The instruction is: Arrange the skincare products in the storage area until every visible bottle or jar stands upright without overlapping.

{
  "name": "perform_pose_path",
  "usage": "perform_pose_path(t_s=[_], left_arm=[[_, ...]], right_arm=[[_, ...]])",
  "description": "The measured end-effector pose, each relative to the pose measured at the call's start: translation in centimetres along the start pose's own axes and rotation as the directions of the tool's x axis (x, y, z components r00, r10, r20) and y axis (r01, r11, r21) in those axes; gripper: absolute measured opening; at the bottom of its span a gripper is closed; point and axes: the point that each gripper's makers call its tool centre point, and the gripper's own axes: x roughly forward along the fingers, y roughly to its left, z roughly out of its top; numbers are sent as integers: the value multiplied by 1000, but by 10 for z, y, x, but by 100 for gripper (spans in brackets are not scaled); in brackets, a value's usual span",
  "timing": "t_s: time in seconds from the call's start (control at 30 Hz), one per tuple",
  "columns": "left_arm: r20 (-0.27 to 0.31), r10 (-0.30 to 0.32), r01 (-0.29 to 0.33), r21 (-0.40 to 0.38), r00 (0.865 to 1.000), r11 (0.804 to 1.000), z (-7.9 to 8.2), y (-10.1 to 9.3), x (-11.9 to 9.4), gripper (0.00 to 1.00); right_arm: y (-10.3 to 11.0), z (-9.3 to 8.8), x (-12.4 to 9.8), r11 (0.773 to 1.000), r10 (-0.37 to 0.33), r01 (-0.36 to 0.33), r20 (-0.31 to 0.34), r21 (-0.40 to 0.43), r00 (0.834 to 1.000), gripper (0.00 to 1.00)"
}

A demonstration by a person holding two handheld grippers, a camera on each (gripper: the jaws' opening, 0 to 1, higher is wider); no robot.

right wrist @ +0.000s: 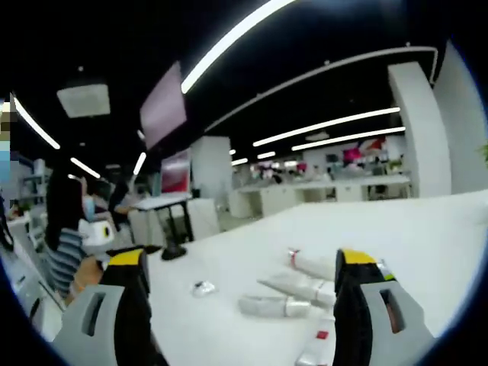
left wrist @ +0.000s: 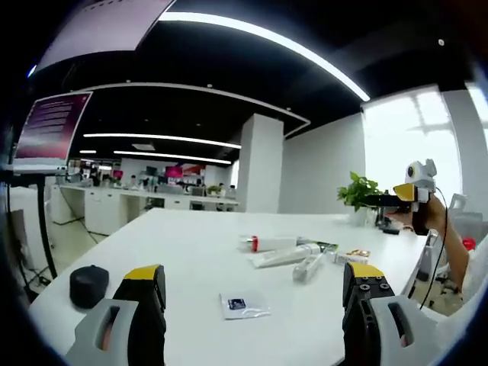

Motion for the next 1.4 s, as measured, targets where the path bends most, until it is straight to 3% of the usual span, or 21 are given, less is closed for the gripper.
perform_pose_path(t_s=[0.3, 0.5, 0.73, 1.1, 1.3, 1.4], left_arm=[[-4, 6, -6, 1, 1000, 1000, -1, 5, -2, 99], [-9, 25, -25, 8, 1000, 1000, -2, 10, -3, 99], [-29, 37, -36, 29, 999, 999, -6, 11, -2, 99], [-33, 29, -28, 23, 999, 999, -6, 10, 0, 99], [-44, 23, -23, 22, 999, 1000, -10, 7, 1, 99], [-42, 17, -16, 25, 999, 1000, -10, 6, 2, 99]], right_arm=[[9, 22, 15, 998, 39, -41, 26, 45, 999, 100], [19, 49, 18, 997, 68, -69, 62, 17, 996, 100], [18, 67, 25, 996, 82, -80, 75, -24, 994, 100], [-3, 60, 55, 994, 113, -113, 32, 9, 993, 100], [-25, 45, 87, 991, 135, -135, -38, -7, 990, 100], [-32, 43, 102, 987, 157, -156, -31, 30, 987, 100]])
